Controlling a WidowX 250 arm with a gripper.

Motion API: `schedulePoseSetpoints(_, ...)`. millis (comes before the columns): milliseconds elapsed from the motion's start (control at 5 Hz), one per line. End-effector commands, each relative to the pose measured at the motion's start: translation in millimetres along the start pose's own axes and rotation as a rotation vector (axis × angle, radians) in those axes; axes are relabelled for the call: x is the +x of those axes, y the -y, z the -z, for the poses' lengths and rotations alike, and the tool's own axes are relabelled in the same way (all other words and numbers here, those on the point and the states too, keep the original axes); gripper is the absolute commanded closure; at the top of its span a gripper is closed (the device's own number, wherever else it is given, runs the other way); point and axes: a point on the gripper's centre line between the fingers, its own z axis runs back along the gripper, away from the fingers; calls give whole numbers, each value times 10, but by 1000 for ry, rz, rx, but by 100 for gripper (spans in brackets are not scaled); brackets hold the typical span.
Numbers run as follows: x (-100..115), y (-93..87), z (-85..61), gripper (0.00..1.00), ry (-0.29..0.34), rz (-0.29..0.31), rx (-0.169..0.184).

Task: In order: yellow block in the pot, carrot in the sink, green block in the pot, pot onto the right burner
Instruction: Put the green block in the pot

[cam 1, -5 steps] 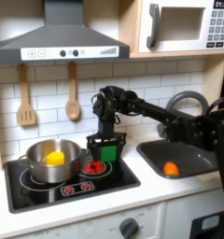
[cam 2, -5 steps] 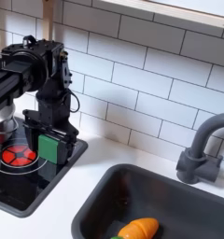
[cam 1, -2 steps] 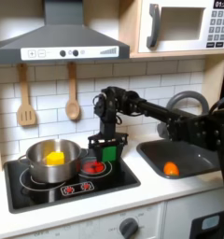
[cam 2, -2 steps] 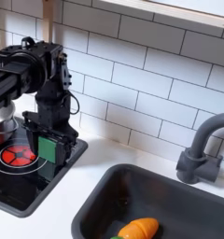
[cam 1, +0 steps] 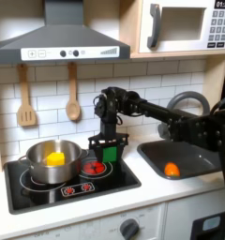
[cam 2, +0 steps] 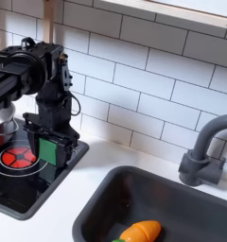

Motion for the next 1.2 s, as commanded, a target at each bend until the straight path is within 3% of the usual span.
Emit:
schedulePoseSetpoints(0,-31,4,-145,100,13,-12,-22)
schedulePoseSetpoints(200,-83,68,-148,100,-3,8,-41)
schedulePoseSetpoints(600,-110,141,-489,100,70,41,-27)
schedulePoseSetpoints(1000,-182,135,-612,100,83,40,-38)
